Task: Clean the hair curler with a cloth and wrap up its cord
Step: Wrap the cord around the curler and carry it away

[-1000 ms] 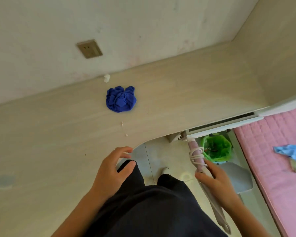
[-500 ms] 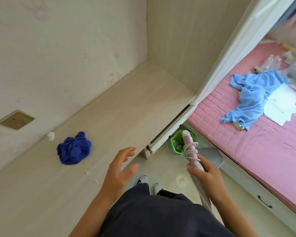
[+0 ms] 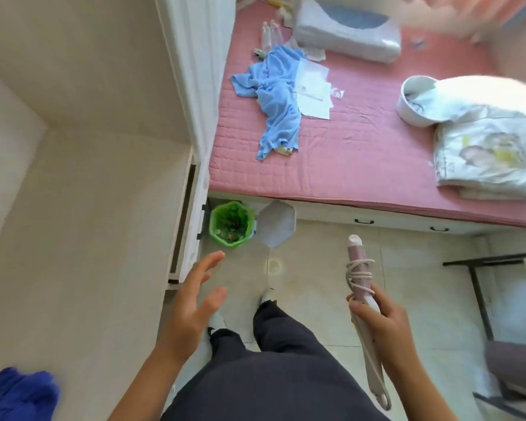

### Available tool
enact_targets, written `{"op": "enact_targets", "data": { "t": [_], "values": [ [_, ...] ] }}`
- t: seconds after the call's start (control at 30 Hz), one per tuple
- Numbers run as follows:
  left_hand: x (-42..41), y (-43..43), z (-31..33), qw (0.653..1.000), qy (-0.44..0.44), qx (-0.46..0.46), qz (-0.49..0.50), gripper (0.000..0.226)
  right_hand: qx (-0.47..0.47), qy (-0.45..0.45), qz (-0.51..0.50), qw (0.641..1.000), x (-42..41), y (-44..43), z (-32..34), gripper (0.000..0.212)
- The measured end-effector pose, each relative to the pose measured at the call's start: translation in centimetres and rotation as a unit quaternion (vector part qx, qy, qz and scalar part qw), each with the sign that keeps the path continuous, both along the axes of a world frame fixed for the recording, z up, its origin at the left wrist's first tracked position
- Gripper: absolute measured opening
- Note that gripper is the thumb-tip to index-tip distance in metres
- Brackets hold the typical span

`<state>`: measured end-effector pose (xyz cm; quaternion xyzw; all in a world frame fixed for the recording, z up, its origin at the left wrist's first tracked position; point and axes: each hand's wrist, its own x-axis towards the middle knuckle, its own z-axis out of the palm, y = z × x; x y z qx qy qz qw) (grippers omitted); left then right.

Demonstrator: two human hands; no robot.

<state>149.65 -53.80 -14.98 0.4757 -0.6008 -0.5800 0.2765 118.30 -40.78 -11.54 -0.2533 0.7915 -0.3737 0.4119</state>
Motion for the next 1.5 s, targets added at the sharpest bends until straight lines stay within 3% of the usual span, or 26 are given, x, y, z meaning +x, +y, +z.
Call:
{"op": "enact_targets", "data": {
  "t": [0.3, 0.6, 0.9, 1.03, 1.3, 1.5],
  "values": [
    [-13.2, -3.8, 1.8, 0.988, 0.003, -0.014, -0.152, 0.057, -0.053, -0.049, -0.171, 0.983, -6.2, 4.3, -1.1, 0.034],
    [-32.4, -4.8, 4.5, 0.965, 0.005, -0.044, -0.257, 0.056, -0.111, -0.078, -0.287, 0.948, -19.6, 8.3, -0.5, 0.038],
    [-51.8, -1.3, 5.0, 0.900, 0.011, -0.054, -0.432, 0.051, -0.118, -0.043, -0.474, 0.871, -27.8, 17.3, -0.5, 0.041],
    [-60.5, 0.4, 4.9, 0.868, 0.024, -0.048, -0.495, 0.050, -0.106, -0.029, -0.541, 0.834, -31.9, 19.7, -1.1, 0.032],
    [-78.9, 4.3, 4.5, 0.816, 0.061, -0.022, -0.575, 0.047, -0.100, 0.014, -0.611, 0.785, -44.6, 21.9, 1.0, 0.024],
    [-91.7, 10.8, 4.7, 0.743, 0.055, -0.015, -0.667, 0.050, -0.090, 0.051, -0.654, 0.749, -52.0, 25.5, 2.7, 0.018]
  ]
}}
